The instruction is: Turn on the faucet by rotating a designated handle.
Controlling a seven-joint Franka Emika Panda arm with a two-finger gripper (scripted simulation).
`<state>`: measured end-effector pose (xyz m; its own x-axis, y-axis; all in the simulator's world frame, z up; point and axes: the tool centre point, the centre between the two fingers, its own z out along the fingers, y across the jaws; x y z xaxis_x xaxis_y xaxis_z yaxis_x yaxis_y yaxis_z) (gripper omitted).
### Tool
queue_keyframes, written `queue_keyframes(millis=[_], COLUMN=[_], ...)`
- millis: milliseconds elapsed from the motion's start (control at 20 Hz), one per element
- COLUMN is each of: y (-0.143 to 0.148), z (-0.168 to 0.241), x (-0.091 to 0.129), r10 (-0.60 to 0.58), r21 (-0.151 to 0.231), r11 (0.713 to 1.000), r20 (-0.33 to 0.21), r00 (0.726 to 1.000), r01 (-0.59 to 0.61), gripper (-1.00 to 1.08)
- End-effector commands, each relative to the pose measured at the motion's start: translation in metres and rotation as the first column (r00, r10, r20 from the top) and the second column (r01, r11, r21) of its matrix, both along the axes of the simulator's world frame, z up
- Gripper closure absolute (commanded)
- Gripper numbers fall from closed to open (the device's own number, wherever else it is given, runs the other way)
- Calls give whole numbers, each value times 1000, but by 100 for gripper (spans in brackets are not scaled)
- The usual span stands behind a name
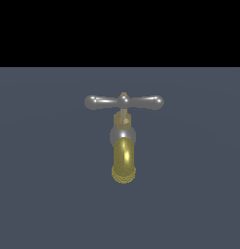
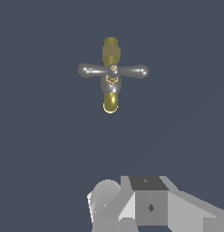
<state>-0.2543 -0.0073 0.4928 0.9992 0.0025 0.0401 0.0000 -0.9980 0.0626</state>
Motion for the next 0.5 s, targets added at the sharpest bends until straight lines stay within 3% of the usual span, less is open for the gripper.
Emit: queue_keyframes(millis=[0, 450], y=[0, -6], z=[0, -9], x=[0, 1], r10=[0, 50], r21=[0, 1], r11=[1000, 999], r20=[0, -3], r00=[1000, 999], r01=[0, -50], gripper=[108, 108])
